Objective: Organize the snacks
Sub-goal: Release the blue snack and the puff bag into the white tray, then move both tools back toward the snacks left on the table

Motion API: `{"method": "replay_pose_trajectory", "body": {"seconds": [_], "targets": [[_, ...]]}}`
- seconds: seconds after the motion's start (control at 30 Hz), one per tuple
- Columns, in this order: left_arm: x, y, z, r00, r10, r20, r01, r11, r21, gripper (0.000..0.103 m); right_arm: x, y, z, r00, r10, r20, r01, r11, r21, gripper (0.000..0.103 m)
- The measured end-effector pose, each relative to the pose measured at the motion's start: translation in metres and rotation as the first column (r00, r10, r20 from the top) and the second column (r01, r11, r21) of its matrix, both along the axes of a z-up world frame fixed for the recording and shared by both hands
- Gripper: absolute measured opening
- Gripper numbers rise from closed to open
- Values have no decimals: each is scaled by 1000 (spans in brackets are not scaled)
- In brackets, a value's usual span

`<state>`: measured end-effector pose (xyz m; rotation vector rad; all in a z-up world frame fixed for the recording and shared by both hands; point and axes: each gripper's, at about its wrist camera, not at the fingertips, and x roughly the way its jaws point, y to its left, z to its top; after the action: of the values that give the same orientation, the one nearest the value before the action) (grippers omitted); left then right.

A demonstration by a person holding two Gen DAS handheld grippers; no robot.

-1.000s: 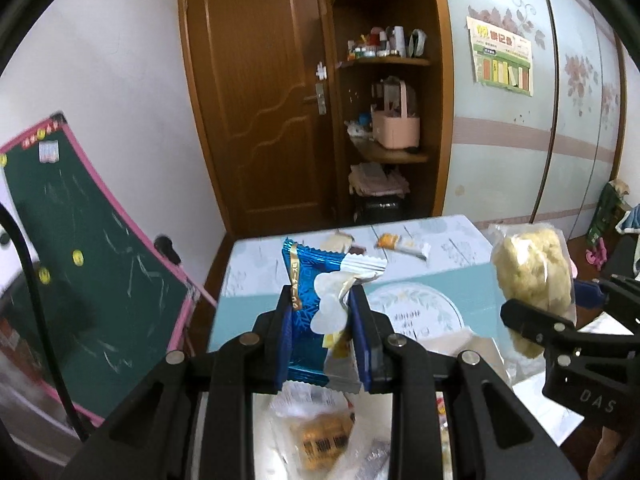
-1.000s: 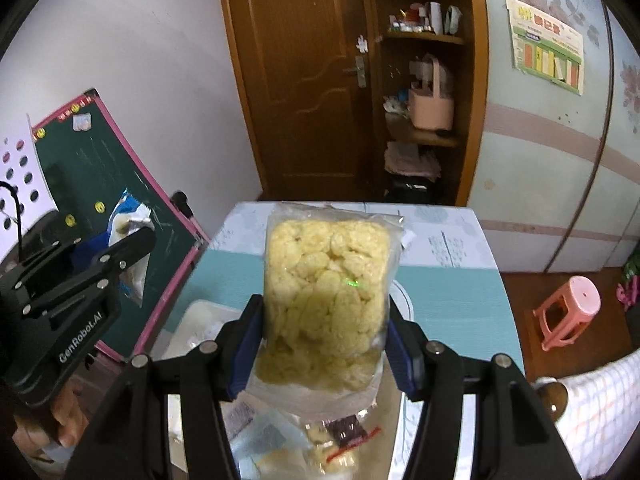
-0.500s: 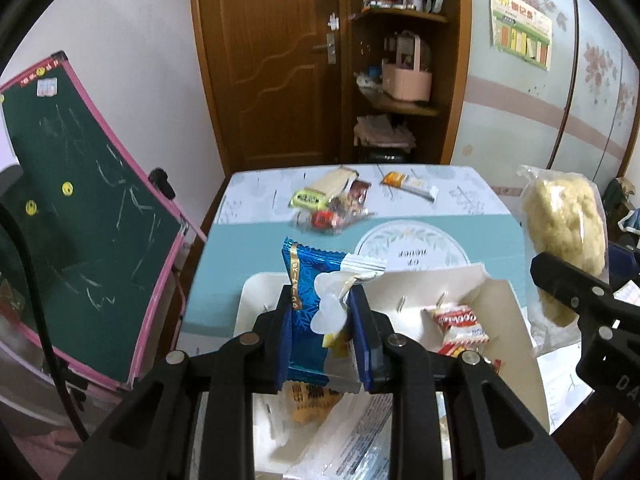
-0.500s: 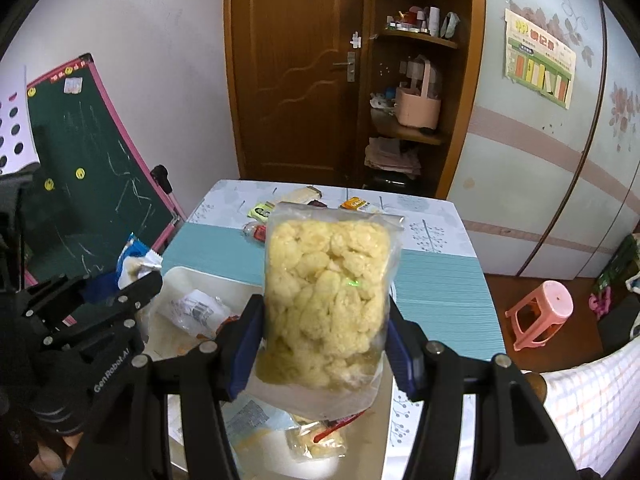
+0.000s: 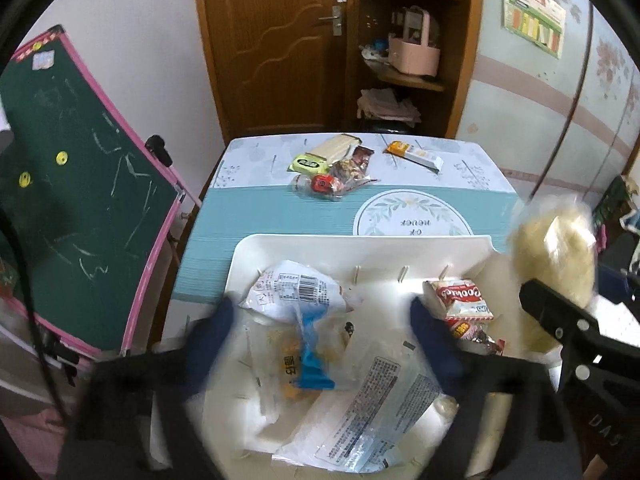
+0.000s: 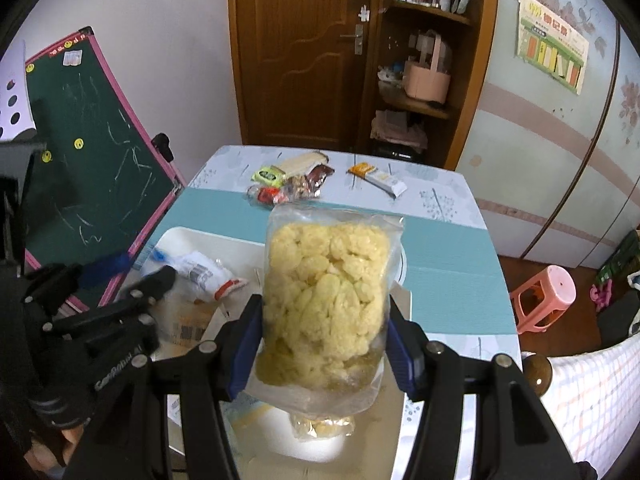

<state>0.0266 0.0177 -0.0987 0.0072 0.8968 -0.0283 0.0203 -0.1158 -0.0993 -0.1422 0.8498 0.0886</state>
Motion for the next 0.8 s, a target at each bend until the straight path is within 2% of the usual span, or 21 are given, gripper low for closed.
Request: {"method": "replay_pose_trajectory", "body": {"seconds": [0.07,0.2,0.8], "targets": [[-2,1,1,1000,-4,9,4,1000,-13,94,-1,-2,0,1000,-7,7,7,1000,4,60],[-3,1,2,1000,-3,3,3,1000,-12,94,-1,-7,5,999,-30,28,30,999,24,70],[-7,2,5,1000,1,4,-1,1000,-12,94,-5,-7,6,999,-30,38,29,999,16,71]]}}
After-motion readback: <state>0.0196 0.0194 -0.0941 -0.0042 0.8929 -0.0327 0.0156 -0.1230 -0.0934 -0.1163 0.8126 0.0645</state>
